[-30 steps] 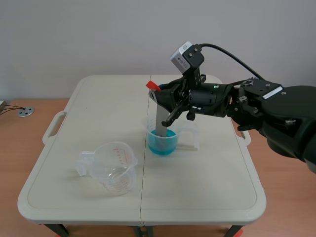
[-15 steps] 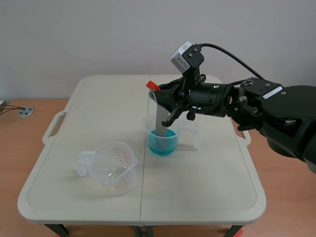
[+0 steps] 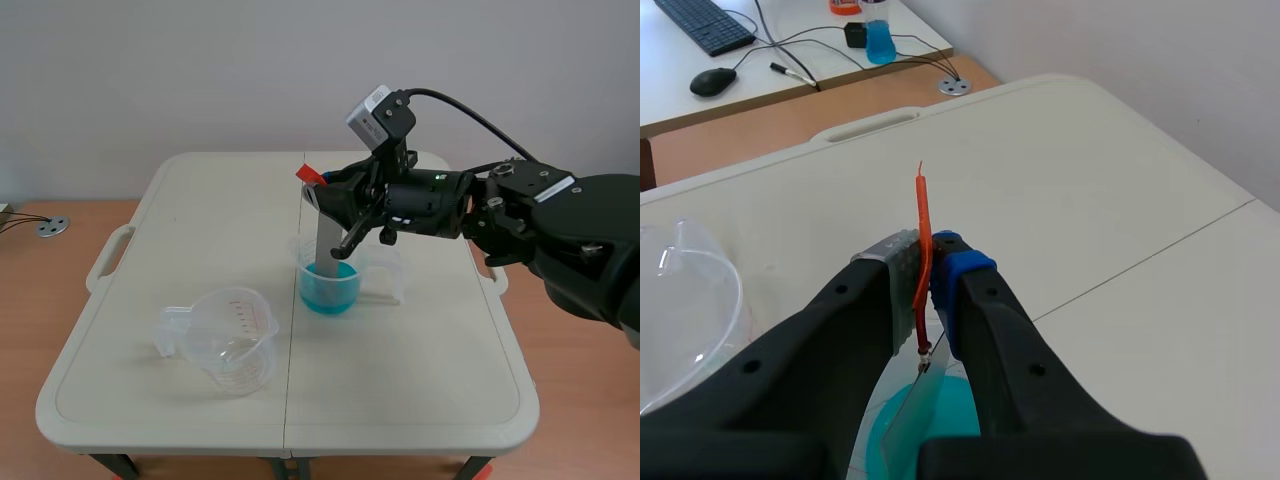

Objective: Hold the metal plate by the orange handle, dip it into the blue solution, take it out and point at it, then put the plate back in the beaker on the left.
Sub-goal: 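Hold the plate still in the solution, then raise the plate and point at it, then put the plate into the left beaker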

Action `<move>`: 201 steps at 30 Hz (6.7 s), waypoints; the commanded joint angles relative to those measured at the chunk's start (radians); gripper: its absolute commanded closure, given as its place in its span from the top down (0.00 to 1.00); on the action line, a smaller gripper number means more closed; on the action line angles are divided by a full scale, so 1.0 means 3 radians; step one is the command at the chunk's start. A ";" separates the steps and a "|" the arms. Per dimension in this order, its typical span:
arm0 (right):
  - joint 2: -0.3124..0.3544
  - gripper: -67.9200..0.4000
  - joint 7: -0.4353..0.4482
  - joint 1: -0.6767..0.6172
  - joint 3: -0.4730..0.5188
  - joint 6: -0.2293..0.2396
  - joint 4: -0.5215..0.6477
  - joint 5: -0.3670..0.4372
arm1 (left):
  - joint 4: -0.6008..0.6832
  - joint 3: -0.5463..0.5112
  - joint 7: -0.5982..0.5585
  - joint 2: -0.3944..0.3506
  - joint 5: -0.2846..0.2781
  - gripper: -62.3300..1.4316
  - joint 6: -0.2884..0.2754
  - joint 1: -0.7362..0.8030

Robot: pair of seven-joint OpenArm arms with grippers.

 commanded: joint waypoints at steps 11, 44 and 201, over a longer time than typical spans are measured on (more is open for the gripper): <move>0.0193 0.02 0.0306 0.0052 -0.0009 0.0092 0.0116 0.0025 | 0.0020 0.0000 -0.0019 -0.0019 0.0003 0.17 -0.0006 0.0028; 0.0628 0.02 0.0314 0.0081 0.0252 0.0112 0.1077 0.0192 | 0.0249 -0.0425 -0.0022 -0.0039 0.0004 0.17 -0.0004 0.0027; 0.0186 0.02 0.0112 0.0607 -0.0659 0.0111 0.1823 0.0326 | -0.0134 -0.0189 -0.0020 0.0312 -0.0072 0.17 0.0076 -0.0103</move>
